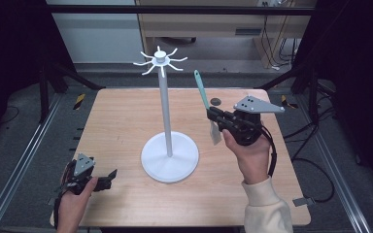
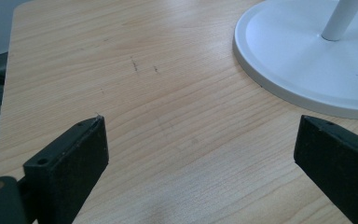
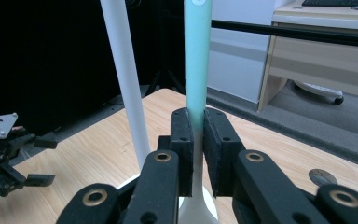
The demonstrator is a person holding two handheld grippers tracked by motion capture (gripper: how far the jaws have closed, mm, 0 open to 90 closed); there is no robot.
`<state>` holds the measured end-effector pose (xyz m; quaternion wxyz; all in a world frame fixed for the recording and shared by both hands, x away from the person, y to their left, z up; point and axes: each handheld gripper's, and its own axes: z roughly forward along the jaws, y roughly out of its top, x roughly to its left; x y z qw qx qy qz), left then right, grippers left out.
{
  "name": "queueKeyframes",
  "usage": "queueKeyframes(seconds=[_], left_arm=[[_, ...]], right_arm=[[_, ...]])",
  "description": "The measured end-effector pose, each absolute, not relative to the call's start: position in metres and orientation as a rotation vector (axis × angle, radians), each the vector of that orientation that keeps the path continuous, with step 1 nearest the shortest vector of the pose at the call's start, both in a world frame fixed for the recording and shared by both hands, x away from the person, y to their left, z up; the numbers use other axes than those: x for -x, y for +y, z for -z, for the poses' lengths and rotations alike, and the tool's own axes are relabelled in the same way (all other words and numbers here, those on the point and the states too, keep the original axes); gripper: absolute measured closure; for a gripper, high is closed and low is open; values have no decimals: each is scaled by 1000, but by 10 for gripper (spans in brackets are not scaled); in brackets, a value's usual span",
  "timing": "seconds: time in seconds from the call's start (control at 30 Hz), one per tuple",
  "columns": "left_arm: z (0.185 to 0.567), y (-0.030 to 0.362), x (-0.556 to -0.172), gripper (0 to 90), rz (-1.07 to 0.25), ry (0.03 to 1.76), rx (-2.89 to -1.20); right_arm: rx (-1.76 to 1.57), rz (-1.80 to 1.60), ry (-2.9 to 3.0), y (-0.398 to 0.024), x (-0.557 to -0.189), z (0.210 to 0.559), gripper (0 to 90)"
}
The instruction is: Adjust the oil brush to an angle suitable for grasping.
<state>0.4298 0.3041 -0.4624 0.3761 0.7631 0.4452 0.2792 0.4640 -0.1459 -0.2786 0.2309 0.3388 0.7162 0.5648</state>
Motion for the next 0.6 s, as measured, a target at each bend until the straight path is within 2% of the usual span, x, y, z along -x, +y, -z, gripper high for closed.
queueKeyframes(seconds=[0.6], left_arm=[[463,305,-430,25,-717,1137,-1951]], right_arm=[[-882,-1582,1944,-148,-452,264,828]])
